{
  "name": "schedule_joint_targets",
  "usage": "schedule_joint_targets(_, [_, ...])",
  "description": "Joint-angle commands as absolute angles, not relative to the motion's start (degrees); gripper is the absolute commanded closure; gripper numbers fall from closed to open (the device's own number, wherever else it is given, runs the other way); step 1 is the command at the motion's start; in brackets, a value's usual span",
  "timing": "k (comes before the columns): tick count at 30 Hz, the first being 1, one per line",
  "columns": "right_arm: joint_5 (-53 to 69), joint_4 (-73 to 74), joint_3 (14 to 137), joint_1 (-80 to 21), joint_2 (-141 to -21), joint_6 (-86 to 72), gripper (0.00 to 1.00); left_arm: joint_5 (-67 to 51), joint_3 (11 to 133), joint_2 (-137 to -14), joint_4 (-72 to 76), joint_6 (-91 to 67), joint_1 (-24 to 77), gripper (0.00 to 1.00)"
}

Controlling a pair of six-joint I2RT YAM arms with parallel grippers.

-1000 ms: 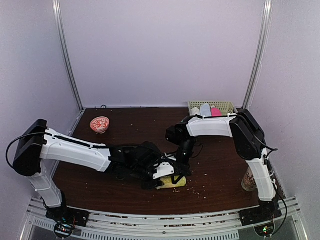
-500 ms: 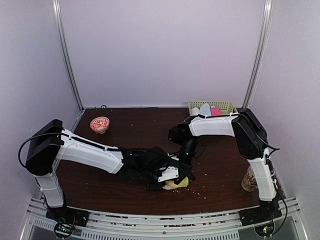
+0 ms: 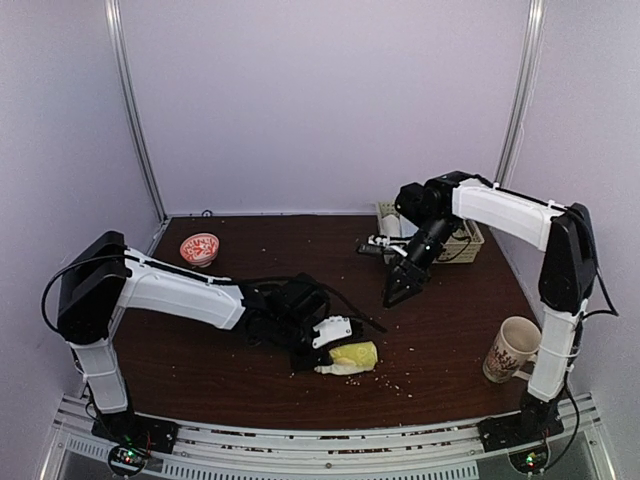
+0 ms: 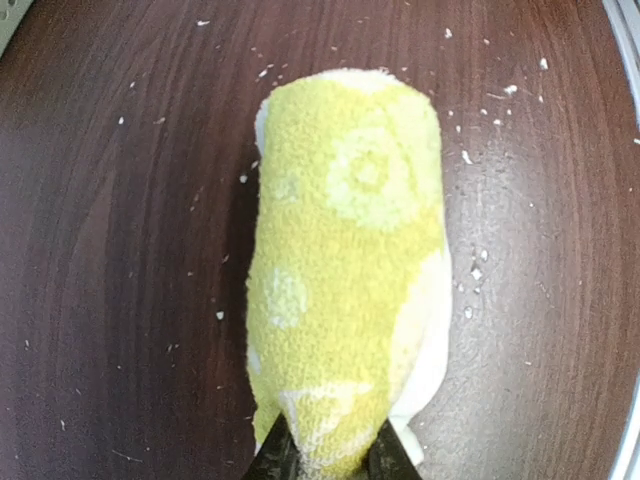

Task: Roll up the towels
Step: Roll the towel at the center of the board.

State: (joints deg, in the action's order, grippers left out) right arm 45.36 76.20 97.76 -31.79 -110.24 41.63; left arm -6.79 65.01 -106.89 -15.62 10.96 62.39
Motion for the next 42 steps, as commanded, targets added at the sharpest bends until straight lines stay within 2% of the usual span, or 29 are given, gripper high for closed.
schedule_joint_targets(1, [47.53, 75.61, 98.57, -29.02, -105.14, 41.18, 0.50, -22.55, 67.15, -109.19, -19.81, 5.89, 56.02, 0.98])
schedule_joint_targets(9, [48.75, 66.57, 92.02, -30.83, -96.74, 42.64, 0.52, -38.58, 70.39, -115.43, -21.98, -0.41, 48.36, 0.99])
schedule_joint_targets(14, [33.22, 54.06, 82.36, -41.10, -90.69, 40.74, 0.49, -47.69, 71.00, -118.75, -21.65, -3.64, 45.61, 0.99])
schedule_joint_targets(18, [20.66, 45.77, 76.06, -49.02, -90.77, 40.33, 0.46, -52.61, 71.55, -120.54, -21.21, -5.27, 44.29, 0.99])
schedule_joint_targets(24, [8.30, 36.65, 71.64, -54.48, -94.21, 41.34, 0.43, -53.32, 73.03, -122.89, -23.11, -5.06, 43.72, 0.99])
schedule_joint_targets(33, [6.56, 31.78, 71.00, -57.95, -100.66, 45.09, 0.35, -53.33, 73.45, -123.56, -23.13, -4.99, 42.86, 0.99])
schedule_joint_targets(42, [5.43, 29.92, 71.99, -58.32, -107.83, 46.83, 0.38, -52.83, 73.91, -123.72, -23.81, -4.40, 42.45, 0.99])
